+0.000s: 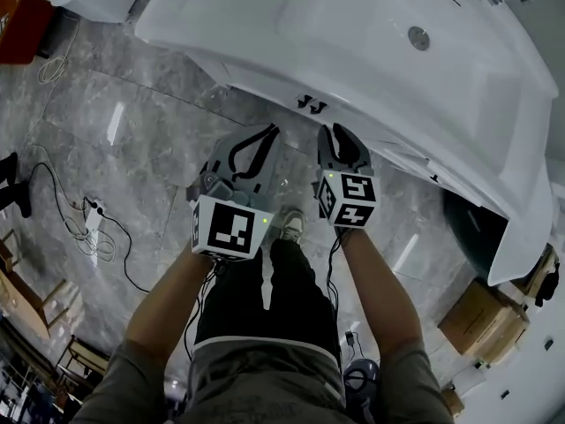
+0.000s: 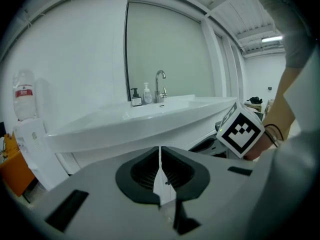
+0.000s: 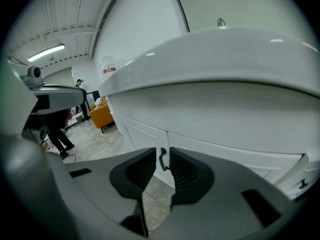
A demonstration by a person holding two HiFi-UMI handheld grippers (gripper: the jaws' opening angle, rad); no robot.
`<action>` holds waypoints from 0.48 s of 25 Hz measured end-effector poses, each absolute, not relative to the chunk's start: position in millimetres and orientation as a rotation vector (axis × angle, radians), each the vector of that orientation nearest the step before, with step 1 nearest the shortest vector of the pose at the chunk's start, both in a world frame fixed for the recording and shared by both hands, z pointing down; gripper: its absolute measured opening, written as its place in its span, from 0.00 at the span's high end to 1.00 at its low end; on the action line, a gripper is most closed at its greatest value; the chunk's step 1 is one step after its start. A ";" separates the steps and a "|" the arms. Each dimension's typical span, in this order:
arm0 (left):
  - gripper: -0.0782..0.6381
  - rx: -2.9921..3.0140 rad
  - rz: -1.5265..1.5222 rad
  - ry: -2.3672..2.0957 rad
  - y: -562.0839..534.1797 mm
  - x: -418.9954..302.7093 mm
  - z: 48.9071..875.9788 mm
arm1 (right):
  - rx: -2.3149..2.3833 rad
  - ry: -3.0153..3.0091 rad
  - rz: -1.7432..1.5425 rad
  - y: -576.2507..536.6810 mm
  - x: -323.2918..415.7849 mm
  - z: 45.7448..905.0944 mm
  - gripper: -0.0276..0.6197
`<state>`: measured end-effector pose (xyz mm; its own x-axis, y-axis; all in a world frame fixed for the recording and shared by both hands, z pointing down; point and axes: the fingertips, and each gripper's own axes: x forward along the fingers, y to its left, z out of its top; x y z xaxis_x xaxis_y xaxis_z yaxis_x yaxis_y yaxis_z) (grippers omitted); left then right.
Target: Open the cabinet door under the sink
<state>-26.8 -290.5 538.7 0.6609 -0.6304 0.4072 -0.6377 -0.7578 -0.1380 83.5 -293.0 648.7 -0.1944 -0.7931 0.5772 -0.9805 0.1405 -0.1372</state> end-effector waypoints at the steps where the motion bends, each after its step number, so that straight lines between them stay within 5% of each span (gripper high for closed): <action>1: 0.85 2.842 0.690 -1.083 -291.4 -26.3 546.2 | 1.707 -2.051 0.710 -296.1 85.2 657.3 0.84; 12: 0.85 2.818 0.746 -1.064 -300.2 -19.7 606.3 | 1.633 -2.021 0.802 -314.6 87.8 741.7 0.83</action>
<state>-19.7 -300.2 606.3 0.6497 -0.6132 0.4494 -0.6316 -0.7643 -0.1298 87.8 -314.6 741.7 -0.2222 -0.7328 0.6431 -0.9744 0.1439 -0.1728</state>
